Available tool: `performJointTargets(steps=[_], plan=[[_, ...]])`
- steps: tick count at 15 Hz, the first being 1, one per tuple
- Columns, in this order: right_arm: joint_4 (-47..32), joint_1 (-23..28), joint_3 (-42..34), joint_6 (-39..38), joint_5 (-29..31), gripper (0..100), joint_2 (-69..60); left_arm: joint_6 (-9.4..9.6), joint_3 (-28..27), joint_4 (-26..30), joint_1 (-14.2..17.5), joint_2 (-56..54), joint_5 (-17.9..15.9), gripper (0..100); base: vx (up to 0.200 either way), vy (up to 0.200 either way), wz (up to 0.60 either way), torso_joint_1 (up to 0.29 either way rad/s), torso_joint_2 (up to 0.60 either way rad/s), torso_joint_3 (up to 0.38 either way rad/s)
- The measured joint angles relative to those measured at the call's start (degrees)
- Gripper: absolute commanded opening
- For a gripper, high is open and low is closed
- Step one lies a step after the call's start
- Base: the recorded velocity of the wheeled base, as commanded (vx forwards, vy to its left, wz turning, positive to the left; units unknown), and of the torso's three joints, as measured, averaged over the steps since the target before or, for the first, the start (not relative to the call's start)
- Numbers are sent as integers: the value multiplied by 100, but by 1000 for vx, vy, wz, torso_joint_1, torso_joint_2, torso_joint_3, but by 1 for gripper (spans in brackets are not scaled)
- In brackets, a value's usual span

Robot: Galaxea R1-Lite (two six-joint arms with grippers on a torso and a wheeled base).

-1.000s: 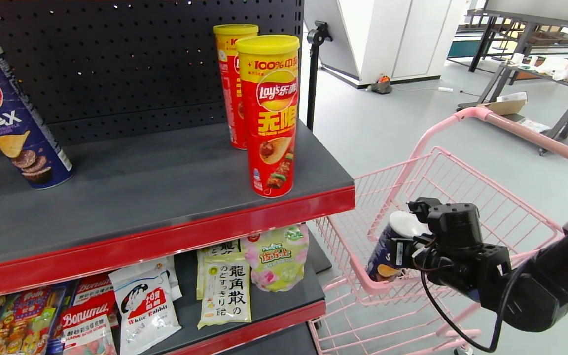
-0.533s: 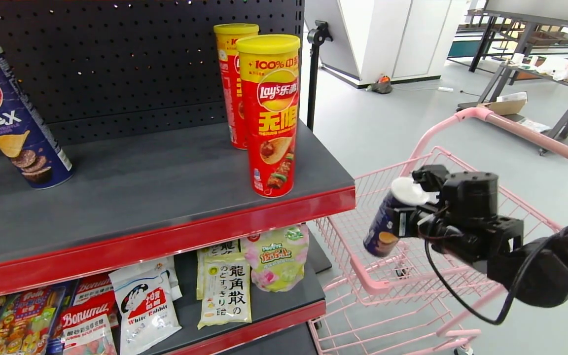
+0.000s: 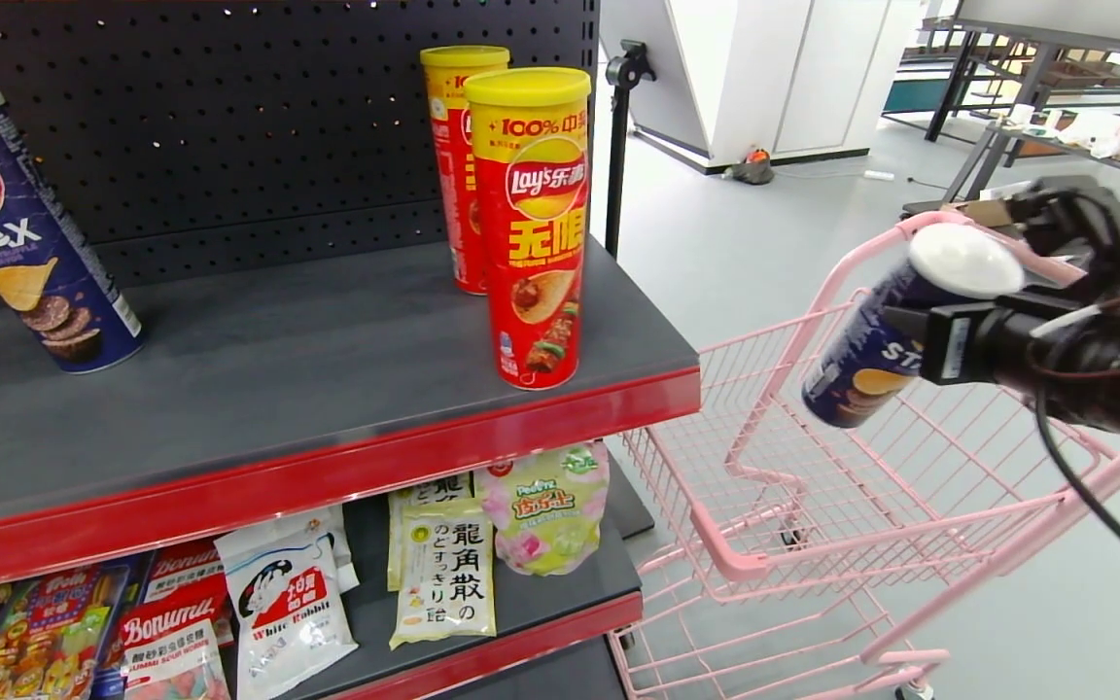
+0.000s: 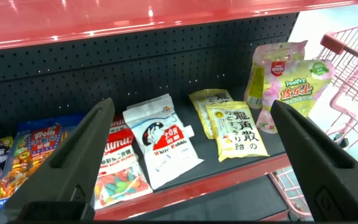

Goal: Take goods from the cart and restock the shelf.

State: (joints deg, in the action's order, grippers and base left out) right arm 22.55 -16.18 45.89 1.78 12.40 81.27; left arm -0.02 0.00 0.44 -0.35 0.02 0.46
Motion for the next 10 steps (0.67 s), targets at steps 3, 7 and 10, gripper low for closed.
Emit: performJointTargets(steps=[3,7,10], plan=[[-1802,-46,-57,45,22,0,-1710,2,0,0,0,0,7,100,0,0,0,0,0,0],[-4184,-60,-460,68,51,0,-4211,2,0,0,0,2,0,100,0,0,0,0,0,0],[-5599,127,-1042,46,161,0,-5574,2,0,0,0,2,-4,100,0,0,0,0,0,0]])
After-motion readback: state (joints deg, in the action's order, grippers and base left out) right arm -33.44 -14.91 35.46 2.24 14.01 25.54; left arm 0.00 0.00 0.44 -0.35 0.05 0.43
